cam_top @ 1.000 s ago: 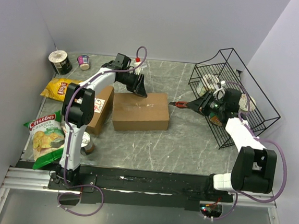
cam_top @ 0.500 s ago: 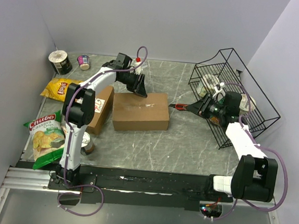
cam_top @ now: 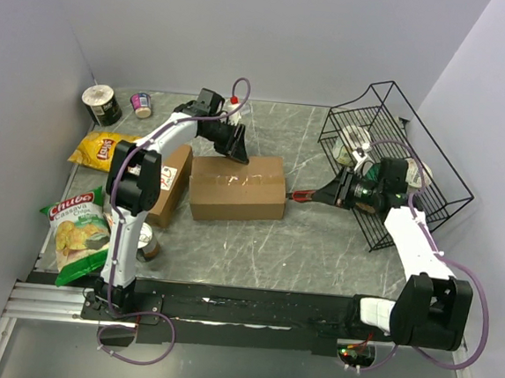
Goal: Unpack the express box
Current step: Cut the express box at the center of the board, then place the knife at the center of the board.
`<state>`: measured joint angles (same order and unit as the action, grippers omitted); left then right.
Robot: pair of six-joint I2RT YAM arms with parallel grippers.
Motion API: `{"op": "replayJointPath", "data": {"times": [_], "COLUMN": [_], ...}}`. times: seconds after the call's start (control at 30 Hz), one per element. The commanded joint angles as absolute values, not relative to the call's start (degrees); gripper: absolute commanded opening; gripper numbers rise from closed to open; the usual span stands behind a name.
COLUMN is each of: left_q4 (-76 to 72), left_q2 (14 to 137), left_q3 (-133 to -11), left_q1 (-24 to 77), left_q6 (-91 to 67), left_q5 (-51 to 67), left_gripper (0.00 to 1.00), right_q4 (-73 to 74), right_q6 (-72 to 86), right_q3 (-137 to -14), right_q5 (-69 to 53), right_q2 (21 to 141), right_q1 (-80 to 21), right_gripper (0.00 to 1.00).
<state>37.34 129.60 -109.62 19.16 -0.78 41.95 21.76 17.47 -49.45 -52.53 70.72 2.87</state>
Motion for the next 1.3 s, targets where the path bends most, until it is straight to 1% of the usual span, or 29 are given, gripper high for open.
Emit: {"op": "replayJointPath", "data": {"times": [0.0, 0.07, 0.1, 0.13, 0.17, 0.2, 0.23, 0.3, 0.33, 0.4, 0.43, 0.5, 0.53, 0.6, 0.63, 0.67, 0.7, 0.77, 0.8, 0.87, 0.9, 0.93, 1.0, 1.03, 1.07, 1.13, 1.17, 1.2, 1.27], "left_q4": [34.98, 34.89, 35.15, 35.33, 35.33, 35.42, 35.51, 35.07, 35.16, 34.55, 34.02, 32.09, 30.08, 27.96, 27.34, 27.68, 28.29, 30.14, 30.49, 29.45, 28.92, 28.48, 28.91, 29.53, 30.40, 33.48, 34.10, 35.23, 35.16], "left_q2": [139.13, 138.69, 138.52, 137.99, 137.55, 137.11, 135.98, 134.22, 132.21, 129.83, 127.38, 124.56, 121.76, 119.19, 117.18, 116.46, 115.67, 113.39, 112.42, 108.82, 107.59, 105.49, 104.24, 103.89, 104.06, 105.02, 105.03, 104.94, 103.80], "left_q3": [-105.91, -106.26, -106.43, -106.70, -106.96, -107.05, -107.14, -107.05, -107.22, -107.23, -106.79, -105.65, -104.34, -103.10, -102.57, -102.57, -102.57, -101.61, -100.64, -95.82, -93.80, -90.30, -87.99, -87.02, -86.92, -88.32, -88.77, -88.94, -88.51], "left_q1": [19.95, 19.95, 19.95, 20.30, 20.39, 20.39, 20.56, 20.74, 20.74, 20.74, 20.66, 20.48, 20.04, 19.34, 18.81, 18.63, 18.46, 18.02, 17.93, 17.75, 17.75, 17.75, 17.75, 17.75, 17.75, 17.67, 17.49, 17.32, 16.53], "left_q6": [2.37, 2.37, 3.68, 3.87, 4.22, 5.18, 5.45, 6.93, 7.64, 8.70, 8.88, 8.53, 7.92, 6.60, 6.59, 6.85, 7.90, 11.14, 12.82, 17.37, 18.97, 20.55, 24.95, 25.92, 27.32, 27.60, 27.51, 27.60, 26.38], "left_q5": [14.67, 15.38, 18.43, 18.80, 20.03, 24.39, 25.74, 30.37, 31.80, 34.00, 35.75, 37.52, 39.53, 41.83, 41.75, 41.23, 40.87, 39.21, 38.68, 37.71, 37.62, 37.44, 37.62, 37.70, 37.79, 37.00, 37.35, 38.22, 40.25], "left_gripper": [0.01, 0.01, 0.01, 0.01, 0.01, 0.01, 0.01, 0.01, 0.07, 0.21, 0.37, 0.50, 0.59, 0.66, 0.72, 0.75, 0.77, 0.87, 0.96, 0.97, 0.97, 0.96, 0.96, 0.96, 0.96, 0.97, 0.97, 0.96, 0.96], "right_q4": [48.44, 53.94, 55.79, 55.38, 54.50, 53.54, 48.91, 41.00, 35.21, 29.90, 26.66, 23.31, 20.94, 13.82, 11.19, 3.85, 0.82, -5.85, -11.81, -18.34, -19.41, -16.64, -5.95, 6.38, 12.77, 26.28, 28.98, 30.40, 30.42], "right_q6": [6.09, 0.45, -1.91, -4.28, -5.70, -7.28, -9.56, -10.63, -12.64, -15.19, -18.95, -24.40, -30.00, -36.53, -42.65, -44.72, -46.91, -55.43, -61.38, -66.42, -68.71, -69.08, -66.56, -65.75, -64.70, -57.95, -55.14, -48.93, -42.57], "right_q3": [-54.22, -57.64, -58.87, -61.58, -63.00, -64.50, -66.34, -64.27, -63.38, -60.75, -59.78, -55.14, -52.93, -45.84, -43.44, -40.89, -36.43, -32.28, -28.17, -24.01, -22.08, -22.32, -27.82, -30.82, -34.07, -45.31, -49.27, -56.09, -61.67], "right_q5": [-62.58, -60.92, -59.86, -56.46, -54.69, -52.41, -50.29, -45.10, -44.04, -41.58, -39.75, -34.65, -32.89, -28.94, -26.22, -22.54, -19.28, -16.45, -15.74, -13.98, -13.71, -15.36, -21.15, -24.14, -30.87, -37.23, -43.10, -45.85, -49.20], "right_q2": [68.56, 67.33, 66.37, 63.83, 62.76, 61.80, 60.05, 57.59, 57.05, 56.34, 56.25, 55.47, 54.94, 53.36, 53.00, 52.56, 52.12, 52.21, 52.73, 53.35, 53.44, 53.00, 50.99, 50.89, 51.41, 55.53, 57.63, 62.53, 67.91], "right_q1": [2.28, 3.86, 5.00, 6.05, 6.41, 6.42, 6.33, 6.33, 6.24, 3.88, 2.48, -2.52, -3.94, -7.72, -9.39, -10.71, -12.29, -13.53, -13.88, -14.06, -14.24, -14.24, -14.24, -13.98, -13.97, -14.15, -14.15, -14.06, -14.06], "right_gripper": [0.00, 0.00, 0.00, 0.00, 0.00, 0.00, 0.00, 0.00, 0.00, 0.00, 0.06, 0.08, 0.10, 0.12, 0.13, 0.14, 0.16, 0.22, 0.33, 0.46, 0.84, 1.00, 1.00, 1.00, 1.00, 1.00, 1.00, 1.00, 1.00]}}
